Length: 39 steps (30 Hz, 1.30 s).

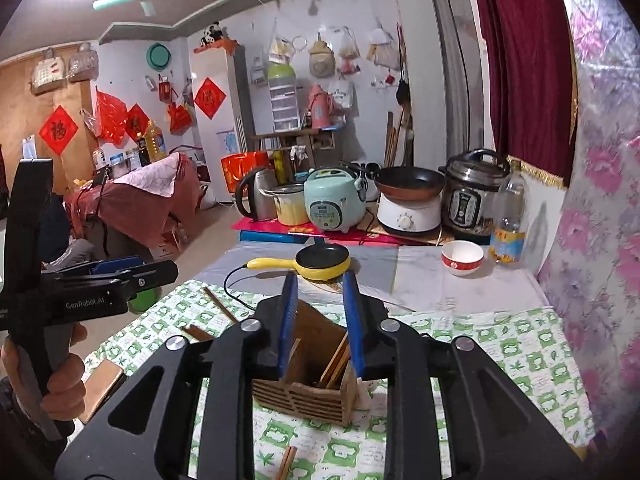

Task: Organize utensils
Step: 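Open the left tool into the holder while the right tool releases its chopstick, then move both open tools back toward the last loose chopsticks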

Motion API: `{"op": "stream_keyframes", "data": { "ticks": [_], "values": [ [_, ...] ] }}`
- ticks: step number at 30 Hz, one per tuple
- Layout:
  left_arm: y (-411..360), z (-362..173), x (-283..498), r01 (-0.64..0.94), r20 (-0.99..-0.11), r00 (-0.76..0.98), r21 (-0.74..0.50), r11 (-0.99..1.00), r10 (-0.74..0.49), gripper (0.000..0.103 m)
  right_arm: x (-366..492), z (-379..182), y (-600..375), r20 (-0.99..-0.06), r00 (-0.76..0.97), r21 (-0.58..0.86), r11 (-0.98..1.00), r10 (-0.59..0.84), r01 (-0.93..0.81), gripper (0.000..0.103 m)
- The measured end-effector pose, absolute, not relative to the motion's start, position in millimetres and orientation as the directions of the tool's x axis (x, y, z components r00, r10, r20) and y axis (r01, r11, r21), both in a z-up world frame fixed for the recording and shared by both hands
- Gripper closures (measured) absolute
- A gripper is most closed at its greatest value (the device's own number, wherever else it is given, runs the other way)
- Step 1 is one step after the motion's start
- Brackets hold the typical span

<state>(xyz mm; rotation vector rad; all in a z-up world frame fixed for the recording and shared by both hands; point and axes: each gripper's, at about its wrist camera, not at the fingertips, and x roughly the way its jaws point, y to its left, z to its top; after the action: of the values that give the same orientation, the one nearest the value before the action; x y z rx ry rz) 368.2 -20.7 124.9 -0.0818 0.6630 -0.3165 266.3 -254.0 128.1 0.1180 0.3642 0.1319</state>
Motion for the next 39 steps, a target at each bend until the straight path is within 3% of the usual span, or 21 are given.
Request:
{"op": "stream_keyframes", "data": {
  "ticks": [15, 23, 31, 39],
  "values": [
    [14.8, 143.0, 278.2, 0.194, -0.555, 0.802, -0.105, 0.975, -0.219, 0.006, 164.4, 139.6, -244.6, -0.277, 0.953, 0.096, 0.99, 0.122, -0.098, 0.034],
    [29.9, 129.6, 240.1, 0.171, -0.565, 0.801, -0.098, 0.98, -0.196, 0.006, 107.8, 132.6, -236.3, -0.236, 0.961, 0.077, 0.988, 0.146, -0.132, 0.014],
    [33.0, 63.7, 224.3, 0.152, -0.645, 0.749, -0.051, 0.987, -0.149, 0.006, 98.1, 55.4, -231.2, -0.388, 0.906, 0.062, 0.985, 0.171, -0.159, 0.013],
    [24.9, -35.4, 226.4, 0.171, -0.788, 0.591, -0.088, 0.981, -0.173, 0.006, 115.0, -30.3, -227.7, -0.569, 0.8, 0.067, 0.98, 0.191, -0.186, 0.013]
  ]
}}
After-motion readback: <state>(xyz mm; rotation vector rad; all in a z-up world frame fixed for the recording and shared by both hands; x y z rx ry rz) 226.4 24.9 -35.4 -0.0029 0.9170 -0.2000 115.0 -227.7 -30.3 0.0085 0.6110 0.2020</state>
